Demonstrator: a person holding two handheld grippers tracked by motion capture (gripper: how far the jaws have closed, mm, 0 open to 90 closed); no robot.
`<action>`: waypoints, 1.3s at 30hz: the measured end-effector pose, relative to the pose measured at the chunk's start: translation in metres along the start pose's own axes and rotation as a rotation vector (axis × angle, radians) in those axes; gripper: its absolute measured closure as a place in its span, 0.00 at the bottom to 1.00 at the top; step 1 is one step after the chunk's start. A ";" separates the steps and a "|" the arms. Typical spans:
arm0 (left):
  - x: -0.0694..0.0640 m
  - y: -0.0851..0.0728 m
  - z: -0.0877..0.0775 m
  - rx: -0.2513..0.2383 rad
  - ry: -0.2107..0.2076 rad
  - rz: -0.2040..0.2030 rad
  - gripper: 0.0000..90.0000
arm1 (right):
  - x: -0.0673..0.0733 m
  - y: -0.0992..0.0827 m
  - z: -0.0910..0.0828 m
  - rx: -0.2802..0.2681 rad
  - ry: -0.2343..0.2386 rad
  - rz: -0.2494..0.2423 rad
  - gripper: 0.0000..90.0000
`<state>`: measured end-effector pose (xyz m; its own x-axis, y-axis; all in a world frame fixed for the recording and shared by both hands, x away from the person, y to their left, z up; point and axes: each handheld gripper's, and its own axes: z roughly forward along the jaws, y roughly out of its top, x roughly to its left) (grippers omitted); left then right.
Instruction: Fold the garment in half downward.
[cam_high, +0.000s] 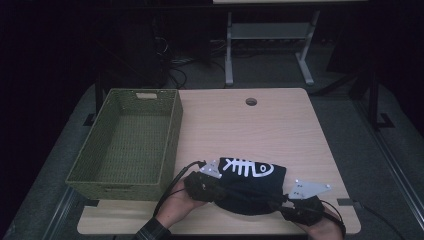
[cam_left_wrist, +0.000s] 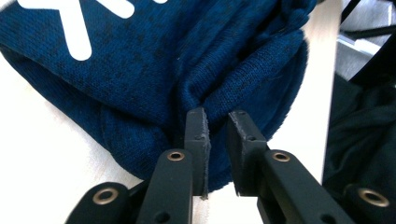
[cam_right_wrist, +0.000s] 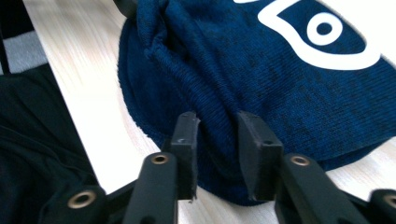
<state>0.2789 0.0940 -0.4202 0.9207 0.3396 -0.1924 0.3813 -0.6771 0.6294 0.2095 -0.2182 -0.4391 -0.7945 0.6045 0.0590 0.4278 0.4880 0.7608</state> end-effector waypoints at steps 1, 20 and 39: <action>0.000 0.001 -0.004 -0.012 -0.006 -0.005 0.85 | 0.000 0.000 -0.003 -0.003 -0.001 0.012 0.72; 0.021 0.038 -0.029 -0.114 0.061 -0.046 0.95 | -0.027 0.004 -0.022 -0.079 0.004 0.074 0.97; 0.062 0.066 0.052 0.037 0.104 -0.097 0.95 | 0.001 -0.004 0.020 0.058 0.033 -0.033 1.00</action>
<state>0.3651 0.0361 -0.4295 0.8665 0.4692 -0.1701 0.4723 -0.6608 0.5833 0.2155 -0.2068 -0.4551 -0.8218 0.5670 0.0568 0.4251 0.5436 0.7238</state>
